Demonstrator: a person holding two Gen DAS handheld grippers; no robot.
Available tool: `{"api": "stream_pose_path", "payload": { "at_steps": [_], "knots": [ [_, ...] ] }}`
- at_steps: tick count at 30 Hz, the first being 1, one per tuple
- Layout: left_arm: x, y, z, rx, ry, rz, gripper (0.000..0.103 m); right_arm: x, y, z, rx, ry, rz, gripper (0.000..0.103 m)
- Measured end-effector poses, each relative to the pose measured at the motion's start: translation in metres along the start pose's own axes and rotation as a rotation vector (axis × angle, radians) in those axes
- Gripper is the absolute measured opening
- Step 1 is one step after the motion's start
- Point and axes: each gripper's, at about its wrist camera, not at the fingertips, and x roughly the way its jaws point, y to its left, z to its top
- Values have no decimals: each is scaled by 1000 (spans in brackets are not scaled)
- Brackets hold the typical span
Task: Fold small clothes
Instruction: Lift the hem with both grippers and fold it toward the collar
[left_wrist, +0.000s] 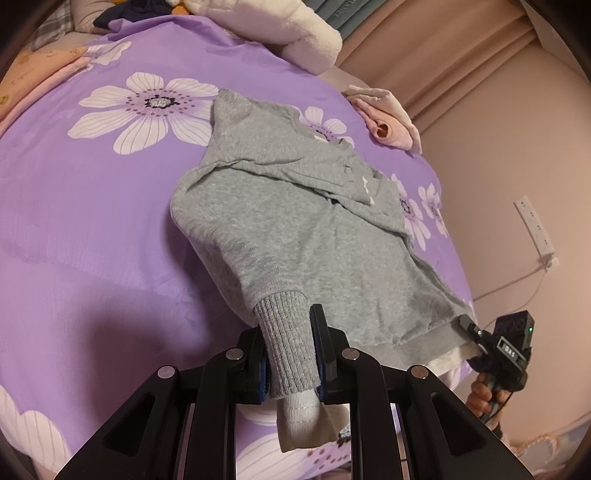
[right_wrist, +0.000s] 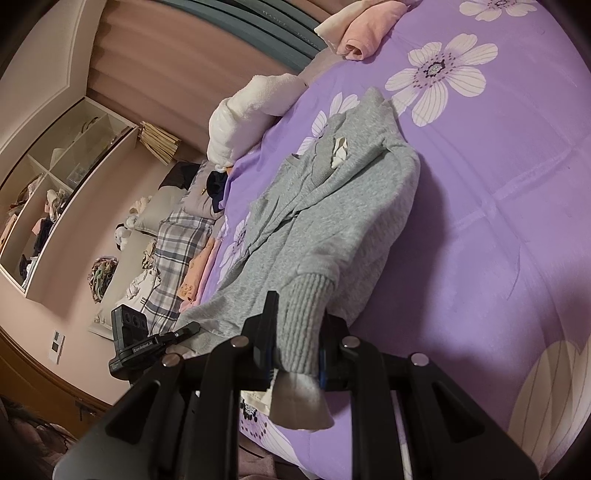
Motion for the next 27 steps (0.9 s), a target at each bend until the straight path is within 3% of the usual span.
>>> {"api": "stream_pose_path", "payload": {
  "at_steps": [27],
  "knots": [
    [-2, -9, 24, 28, -36, -19, 17, 2, 14, 21, -16, -58, 67, 17]
  ]
}}
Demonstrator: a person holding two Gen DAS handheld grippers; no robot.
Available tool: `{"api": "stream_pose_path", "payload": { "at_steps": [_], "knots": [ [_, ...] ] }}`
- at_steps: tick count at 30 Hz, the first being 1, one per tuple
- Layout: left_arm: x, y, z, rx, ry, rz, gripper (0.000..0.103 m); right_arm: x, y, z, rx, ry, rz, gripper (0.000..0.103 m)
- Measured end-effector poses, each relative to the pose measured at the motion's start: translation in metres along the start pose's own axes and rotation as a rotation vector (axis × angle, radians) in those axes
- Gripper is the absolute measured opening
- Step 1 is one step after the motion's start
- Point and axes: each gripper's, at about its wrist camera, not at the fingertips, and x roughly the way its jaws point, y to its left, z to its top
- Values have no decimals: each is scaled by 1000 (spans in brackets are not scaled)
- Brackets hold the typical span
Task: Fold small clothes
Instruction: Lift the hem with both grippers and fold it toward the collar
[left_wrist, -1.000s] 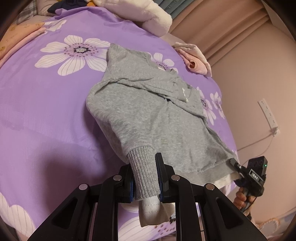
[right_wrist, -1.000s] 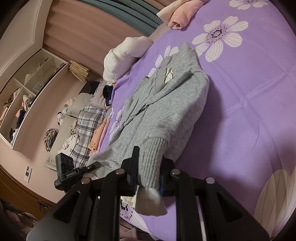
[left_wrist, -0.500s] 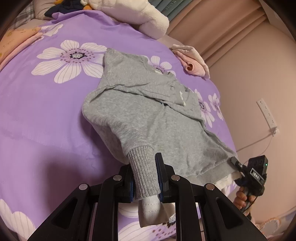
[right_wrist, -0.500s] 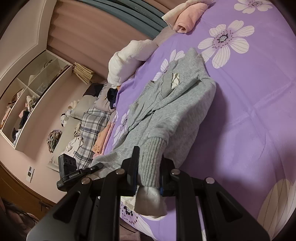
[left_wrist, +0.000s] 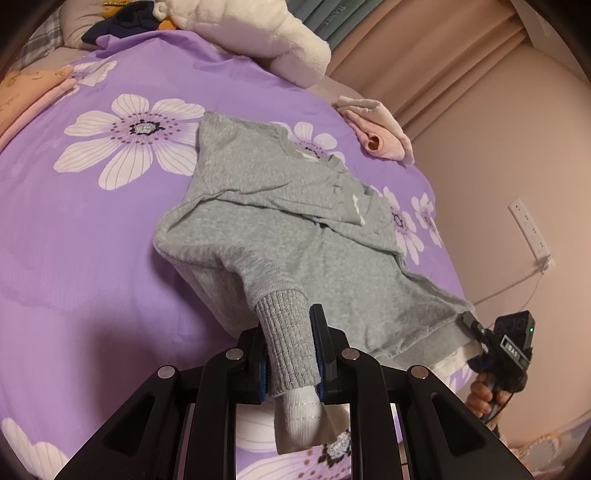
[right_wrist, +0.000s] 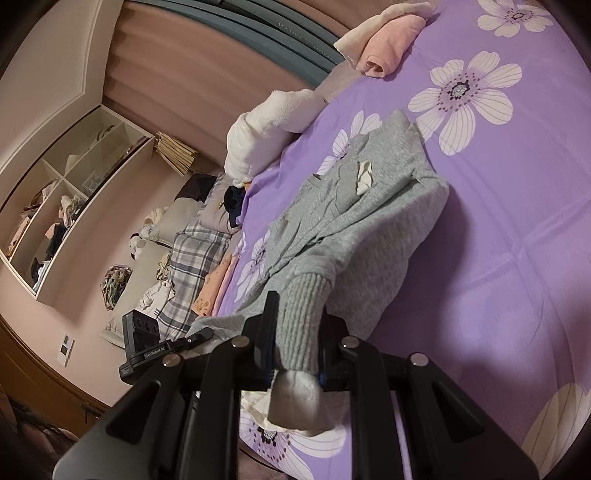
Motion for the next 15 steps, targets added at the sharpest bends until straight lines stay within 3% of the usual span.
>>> {"api": "stream_pose_path", "payload": {
  "at_steps": [15],
  "knots": [
    [10, 2, 38, -29, -46, -14, 17, 11, 6, 34, -10, -62, 21, 17]
  ]
}}
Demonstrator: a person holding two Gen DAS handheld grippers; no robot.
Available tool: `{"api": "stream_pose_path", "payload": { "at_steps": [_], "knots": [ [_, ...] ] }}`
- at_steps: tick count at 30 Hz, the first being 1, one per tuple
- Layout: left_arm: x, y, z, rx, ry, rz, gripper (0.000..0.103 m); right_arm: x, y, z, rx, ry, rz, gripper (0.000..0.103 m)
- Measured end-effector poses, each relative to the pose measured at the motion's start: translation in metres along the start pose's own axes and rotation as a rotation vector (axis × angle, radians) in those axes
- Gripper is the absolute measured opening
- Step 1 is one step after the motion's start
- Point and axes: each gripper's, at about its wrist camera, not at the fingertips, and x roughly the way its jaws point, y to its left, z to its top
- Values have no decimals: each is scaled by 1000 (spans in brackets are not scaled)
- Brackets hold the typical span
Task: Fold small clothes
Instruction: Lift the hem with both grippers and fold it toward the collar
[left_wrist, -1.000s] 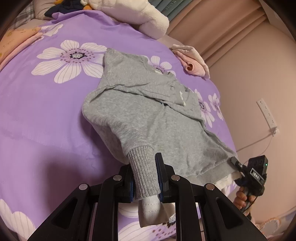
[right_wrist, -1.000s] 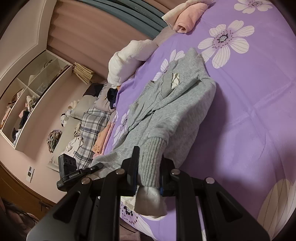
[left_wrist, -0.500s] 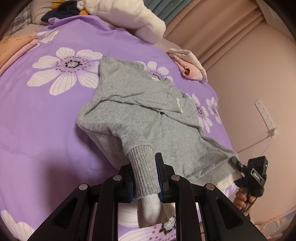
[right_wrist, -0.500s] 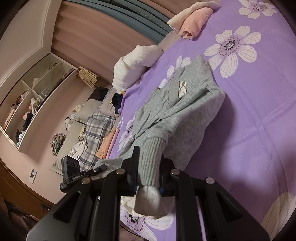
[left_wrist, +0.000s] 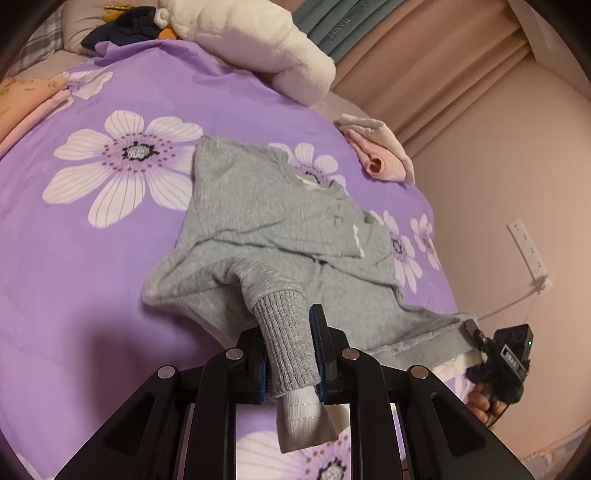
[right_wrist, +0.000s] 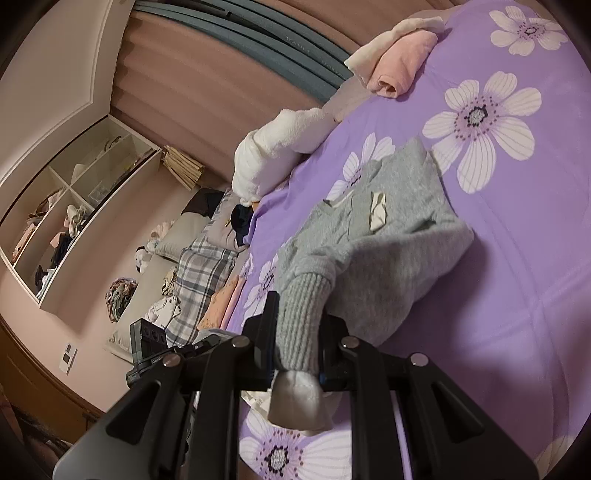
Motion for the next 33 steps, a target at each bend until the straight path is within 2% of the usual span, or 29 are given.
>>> {"api": "stream_pose_path", "payload": {
  "at_steps": [22, 33],
  "knots": [
    [43, 7, 69, -23, -35, 2, 17, 35, -17, 68, 29, -80, -31, 17],
    [78, 12, 118, -43, -56, 27, 17, 79, -42, 118, 89, -102, -75, 17]
  ]
}}
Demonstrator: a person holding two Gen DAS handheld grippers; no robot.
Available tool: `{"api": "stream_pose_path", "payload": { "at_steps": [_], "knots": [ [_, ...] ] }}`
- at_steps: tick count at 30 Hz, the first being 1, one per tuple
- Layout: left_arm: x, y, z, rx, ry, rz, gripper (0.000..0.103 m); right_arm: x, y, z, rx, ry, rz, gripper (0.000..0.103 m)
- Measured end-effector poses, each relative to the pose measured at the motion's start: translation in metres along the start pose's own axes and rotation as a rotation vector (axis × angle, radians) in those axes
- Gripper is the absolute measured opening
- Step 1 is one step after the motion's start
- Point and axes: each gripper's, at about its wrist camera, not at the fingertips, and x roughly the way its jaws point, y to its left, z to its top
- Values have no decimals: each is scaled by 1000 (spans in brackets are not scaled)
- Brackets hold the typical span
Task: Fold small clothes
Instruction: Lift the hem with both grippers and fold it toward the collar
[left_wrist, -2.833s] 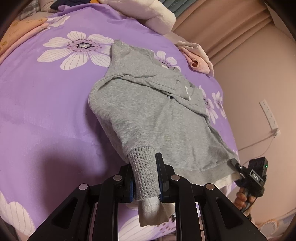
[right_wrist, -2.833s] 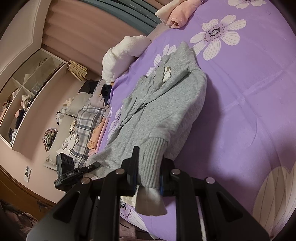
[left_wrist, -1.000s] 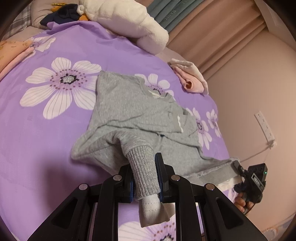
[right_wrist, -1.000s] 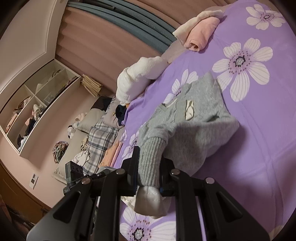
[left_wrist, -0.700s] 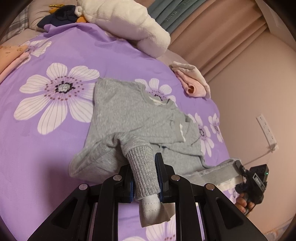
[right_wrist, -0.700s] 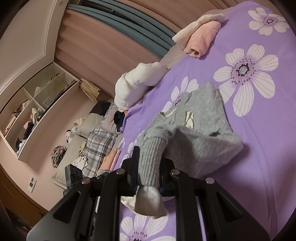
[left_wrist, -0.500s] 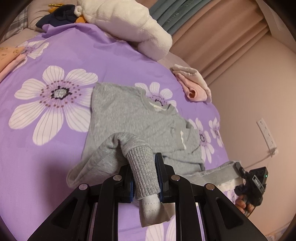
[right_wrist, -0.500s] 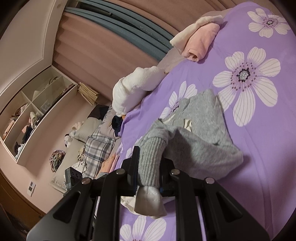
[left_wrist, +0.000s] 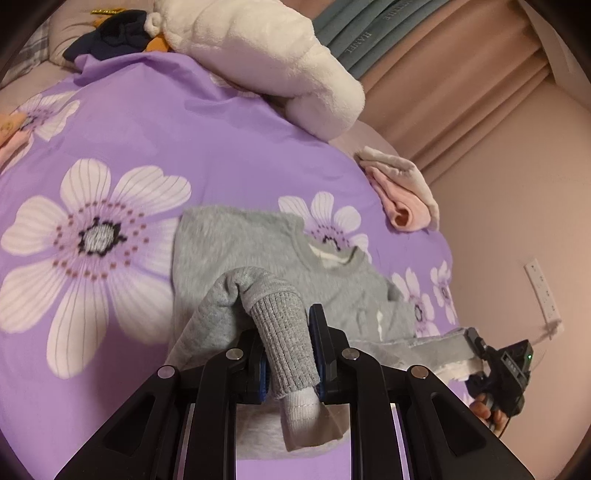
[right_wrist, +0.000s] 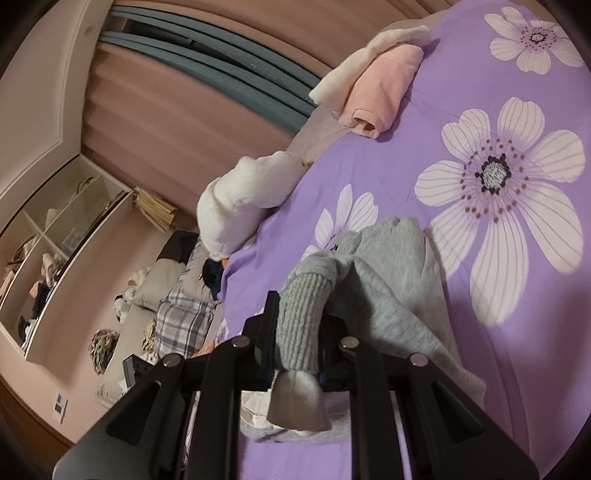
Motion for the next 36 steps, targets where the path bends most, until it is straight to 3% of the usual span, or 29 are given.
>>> {"api": "stream_pose_path", "payload": {
  "at_steps": [14, 22, 29, 33, 36],
  "knots": [
    [43, 17, 58, -60, -13, 21, 17, 53, -12, 48, 63, -16, -9, 16],
    [84, 28, 83, -67, 32, 67, 17, 89, -31, 67, 122, 3, -52, 16],
    [116, 53, 98, -157, 78, 100, 17, 117, -58, 79, 222, 68, -113, 18],
    [134, 67, 102, -225, 136, 140, 17, 129, -76, 81, 326, 100, -146, 22],
    [138, 68, 106, -223, 156, 157, 17, 127, -84, 83, 379, 89, -132, 34]
  ]
}}
